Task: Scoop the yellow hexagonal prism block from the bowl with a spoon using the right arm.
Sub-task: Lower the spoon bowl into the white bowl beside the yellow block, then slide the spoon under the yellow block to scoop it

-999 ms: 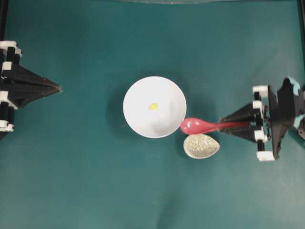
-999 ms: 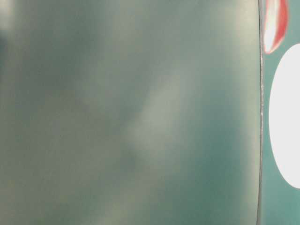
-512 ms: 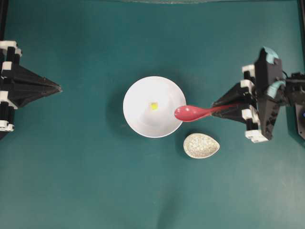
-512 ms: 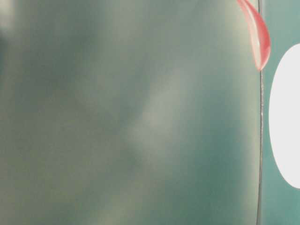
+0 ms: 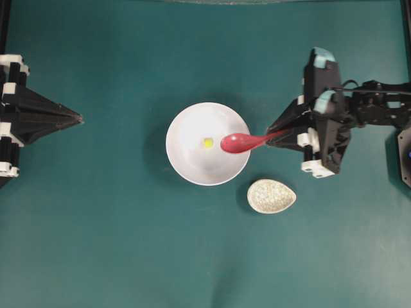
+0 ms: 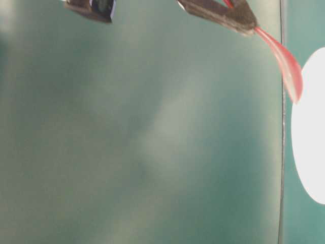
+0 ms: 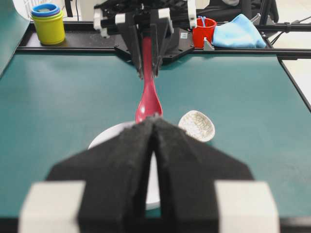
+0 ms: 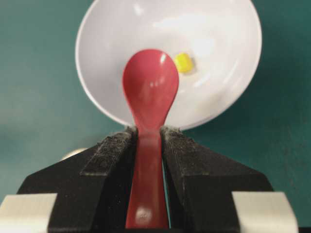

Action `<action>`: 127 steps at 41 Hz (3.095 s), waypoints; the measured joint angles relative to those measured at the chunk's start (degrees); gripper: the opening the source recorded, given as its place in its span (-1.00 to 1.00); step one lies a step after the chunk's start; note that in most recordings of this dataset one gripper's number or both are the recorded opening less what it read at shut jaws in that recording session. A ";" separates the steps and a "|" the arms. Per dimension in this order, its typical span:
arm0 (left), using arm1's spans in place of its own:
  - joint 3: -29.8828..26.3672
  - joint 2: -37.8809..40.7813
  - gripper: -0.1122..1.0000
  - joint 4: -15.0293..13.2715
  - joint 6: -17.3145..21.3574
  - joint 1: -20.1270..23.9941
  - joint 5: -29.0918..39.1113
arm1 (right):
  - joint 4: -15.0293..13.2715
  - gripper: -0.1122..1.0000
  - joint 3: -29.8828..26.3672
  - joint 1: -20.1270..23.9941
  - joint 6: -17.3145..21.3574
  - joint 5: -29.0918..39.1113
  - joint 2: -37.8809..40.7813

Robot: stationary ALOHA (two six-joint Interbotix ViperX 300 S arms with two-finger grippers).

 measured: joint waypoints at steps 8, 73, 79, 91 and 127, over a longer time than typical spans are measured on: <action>0.00 0.00 -0.80 0.00 0.00 -0.09 0.00 | -0.35 -0.36 -4.04 -1.93 0.18 5.19 4.75; 0.09 0.00 -0.80 -0.09 0.00 -0.09 0.00 | -5.27 -0.36 -12.30 -4.13 6.06 17.49 16.61; 0.09 0.00 -0.80 -0.09 0.00 0.00 0.00 | -5.27 -0.36 -13.10 -4.13 5.98 17.31 17.49; 0.00 0.00 -0.80 0.00 0.00 0.00 0.00 | -5.54 -0.36 -15.29 -4.13 5.54 16.17 19.60; 0.09 0.00 -0.80 0.00 0.00 0.00 0.09 | -6.94 -0.36 -15.12 -4.04 5.45 4.31 21.53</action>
